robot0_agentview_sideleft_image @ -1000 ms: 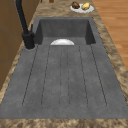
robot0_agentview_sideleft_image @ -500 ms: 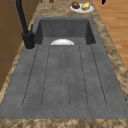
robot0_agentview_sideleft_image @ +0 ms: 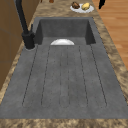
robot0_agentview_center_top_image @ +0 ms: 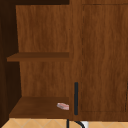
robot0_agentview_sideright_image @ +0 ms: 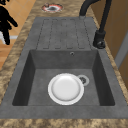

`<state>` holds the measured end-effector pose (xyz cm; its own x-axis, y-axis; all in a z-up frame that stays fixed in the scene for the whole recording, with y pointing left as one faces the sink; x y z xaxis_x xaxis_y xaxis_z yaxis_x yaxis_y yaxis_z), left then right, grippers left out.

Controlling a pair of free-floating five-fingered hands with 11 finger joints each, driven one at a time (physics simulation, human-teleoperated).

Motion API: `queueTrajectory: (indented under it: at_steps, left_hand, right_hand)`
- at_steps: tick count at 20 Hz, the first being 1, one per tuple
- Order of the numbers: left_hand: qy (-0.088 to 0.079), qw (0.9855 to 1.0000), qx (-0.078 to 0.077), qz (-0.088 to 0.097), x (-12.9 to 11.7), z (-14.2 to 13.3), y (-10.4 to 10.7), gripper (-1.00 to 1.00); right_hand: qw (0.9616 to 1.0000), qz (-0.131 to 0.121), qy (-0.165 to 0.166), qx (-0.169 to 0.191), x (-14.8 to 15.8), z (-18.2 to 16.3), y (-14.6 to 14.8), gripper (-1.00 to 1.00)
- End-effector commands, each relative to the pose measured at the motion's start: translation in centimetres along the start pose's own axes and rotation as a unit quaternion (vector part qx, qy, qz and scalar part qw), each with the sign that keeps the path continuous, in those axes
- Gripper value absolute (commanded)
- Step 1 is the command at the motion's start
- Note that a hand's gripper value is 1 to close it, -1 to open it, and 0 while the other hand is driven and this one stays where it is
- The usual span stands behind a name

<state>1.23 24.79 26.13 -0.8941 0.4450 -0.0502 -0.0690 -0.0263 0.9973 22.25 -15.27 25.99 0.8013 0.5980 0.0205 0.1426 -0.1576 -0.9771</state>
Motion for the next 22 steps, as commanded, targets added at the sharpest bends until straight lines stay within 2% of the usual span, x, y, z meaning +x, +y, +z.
queueTrajectory:
  at_steps: [1,5,14,17,22]
  left_hand:
    - [0.0,1.0,0.0,0.0,0.0,0.0,0.0,0.0]
    - [0.0,1.0,0.0,0.0,0.0,0.0,0.0,0.0]
    - [0.0,1.0,0.0,0.0,0.0,0.0,0.0,0.0]
    - [0.0,1.0,0.0,0.0,0.0,0.0,0.0,0.0]
    - [0.0,1.0,0.0,0.0,0.0,0.0,0.0,0.0]
  right_hand:
    - [0.9994,0.005,-0.034,0.01,0.3,-1.1,0.7,-1.0]
    - [0.9974,0.002,-0.071,0.008,0.5,-2.1,1.3,-1.0]
    - [0.9865,0.014,-0.16,0.031,-1.3,-1.3,3.1,-1.0]
    - [0.9828,0.019,-0.179,0.041,-2.3,-1.3,3.6,-1.0]
    - [0.9784,0.028,-0.193,0.068,-4.1,-2.1,4.2,-1.0]
